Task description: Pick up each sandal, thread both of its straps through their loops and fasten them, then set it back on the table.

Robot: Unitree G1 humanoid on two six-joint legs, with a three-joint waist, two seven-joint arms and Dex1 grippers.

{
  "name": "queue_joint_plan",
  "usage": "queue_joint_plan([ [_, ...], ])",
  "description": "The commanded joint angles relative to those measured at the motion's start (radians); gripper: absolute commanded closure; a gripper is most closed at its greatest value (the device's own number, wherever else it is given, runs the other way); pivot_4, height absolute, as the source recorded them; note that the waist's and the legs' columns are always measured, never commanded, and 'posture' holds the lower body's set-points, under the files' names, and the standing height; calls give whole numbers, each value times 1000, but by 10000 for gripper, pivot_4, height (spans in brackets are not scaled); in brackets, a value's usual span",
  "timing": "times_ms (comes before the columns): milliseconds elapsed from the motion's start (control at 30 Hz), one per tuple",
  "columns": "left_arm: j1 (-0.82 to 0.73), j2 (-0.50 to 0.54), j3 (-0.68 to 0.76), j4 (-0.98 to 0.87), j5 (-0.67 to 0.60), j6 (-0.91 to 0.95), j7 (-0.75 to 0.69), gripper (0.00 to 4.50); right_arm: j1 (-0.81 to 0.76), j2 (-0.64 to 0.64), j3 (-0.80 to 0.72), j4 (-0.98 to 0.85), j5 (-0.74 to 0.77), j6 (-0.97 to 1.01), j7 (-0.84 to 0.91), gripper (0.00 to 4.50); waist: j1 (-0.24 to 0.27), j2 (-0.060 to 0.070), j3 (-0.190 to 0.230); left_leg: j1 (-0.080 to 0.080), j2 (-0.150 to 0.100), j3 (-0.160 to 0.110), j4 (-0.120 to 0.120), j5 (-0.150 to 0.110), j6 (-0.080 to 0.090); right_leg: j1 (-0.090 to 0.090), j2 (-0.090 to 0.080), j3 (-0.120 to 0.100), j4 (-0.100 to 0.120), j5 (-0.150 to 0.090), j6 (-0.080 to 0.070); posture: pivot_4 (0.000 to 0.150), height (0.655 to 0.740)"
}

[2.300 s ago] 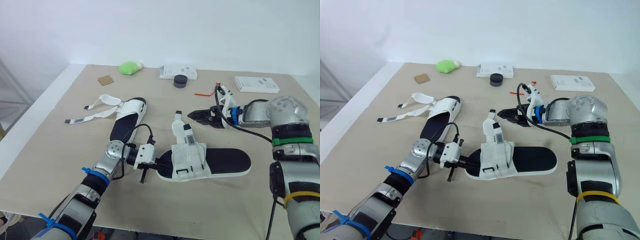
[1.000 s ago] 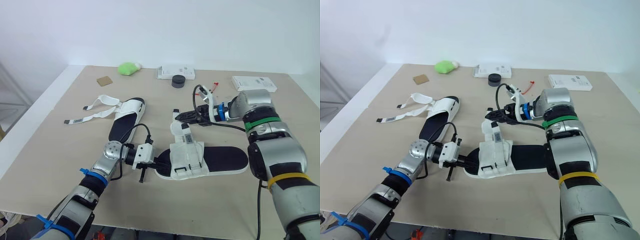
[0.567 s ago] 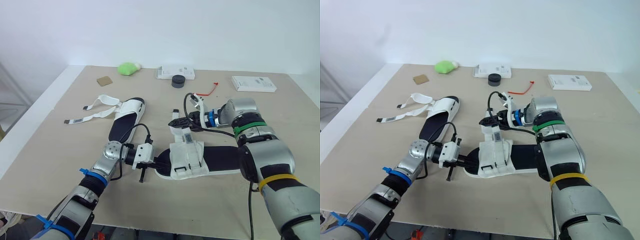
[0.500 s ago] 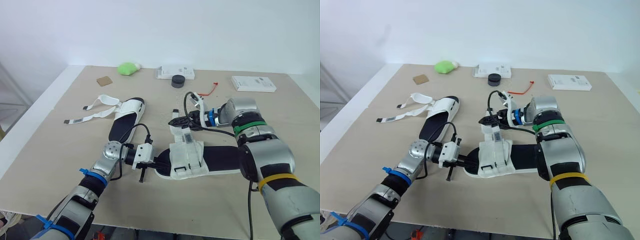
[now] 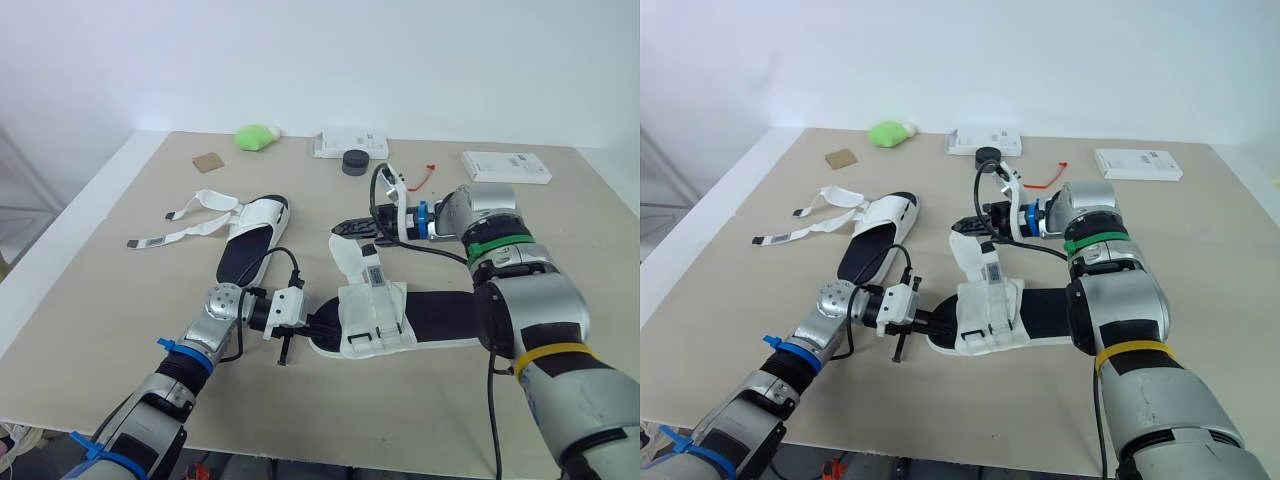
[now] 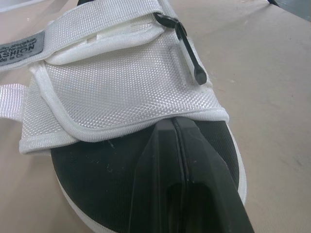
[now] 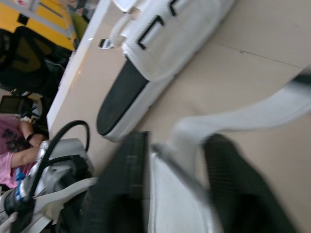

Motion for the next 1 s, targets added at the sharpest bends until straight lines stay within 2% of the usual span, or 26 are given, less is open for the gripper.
queue_joint_plan([
  [33, 84, 32, -96, 137, 149, 81, 0, 45000, 2, -14, -3, -91, 17, 20, 51, 44682, 0, 0, 0, 0, 0, 0, 0, 0, 0, 0, 0, 0, 0, 0, 0, 1500, 7400],
  [233, 76, 26, -97, 149, 151, 77, 0, 45000, 74, -53, 31, -295, 43, 63, 128, 44682, 0, 0, 0, 0, 0, 0, 0, 1, -2, 0, 0, 0, 1, 0, 0, 1500, 7400],
  [367, 73, 26, -98, 150, 152, 75, 0, 45000, 328, -146, 78, -887, 126, 4, 186, 44682, 3, -1, 0, -2, -1, -3, 0, 2, -3, 1, 1, 0, 1, -3, 5, 1500, 7400],
  [433, 71, 25, -97, 150, 152, 75, 0, 45000, 450, -192, 102, -1119, 127, -57, 169, 44682, 3, -1, 0, -1, -2, -4, 0, 1, -5, 1, 1, 0, 1, -2, 10, 1500, 7400],
  [567, 67, 27, -95, 152, 150, 78, -1, 45000, 675, -266, 123, -1443, 56, -283, 96, 44682, 4, -3, 1, 0, -1, -4, 0, 1, -8, 2, 0, -1, 0, -3, 9, 1500, 7400],
  [700, 63, 32, -94, 152, 147, 81, -5, 45000, 841, -311, 123, -1532, -50, -568, 28, 44682, 2, -8, 3, 1, -1, -3, 0, 1, -13, 2, -1, -1, 0, -4, 7, 1500, 7400],
  [867, 64, 39, -96, 135, 146, 85, -14, 45000, 960, -360, 120, -1496, -179, -951, -13, 44682, 3, -10, 3, 2, 0, -2, 0, 2, -14, 3, -1, -1, 0, -4, 7, 1500, 7400],
  [1000, 62, 40, -97, 135, 145, 85, -18, 45000, 1026, -428, 142, -1455, -250, -1140, 0, 44682, 3, -11, 4, 3, 0, -1, 0, 2, -14, 4, -1, -1, -1, -4, 6, 1500, 7400],
])
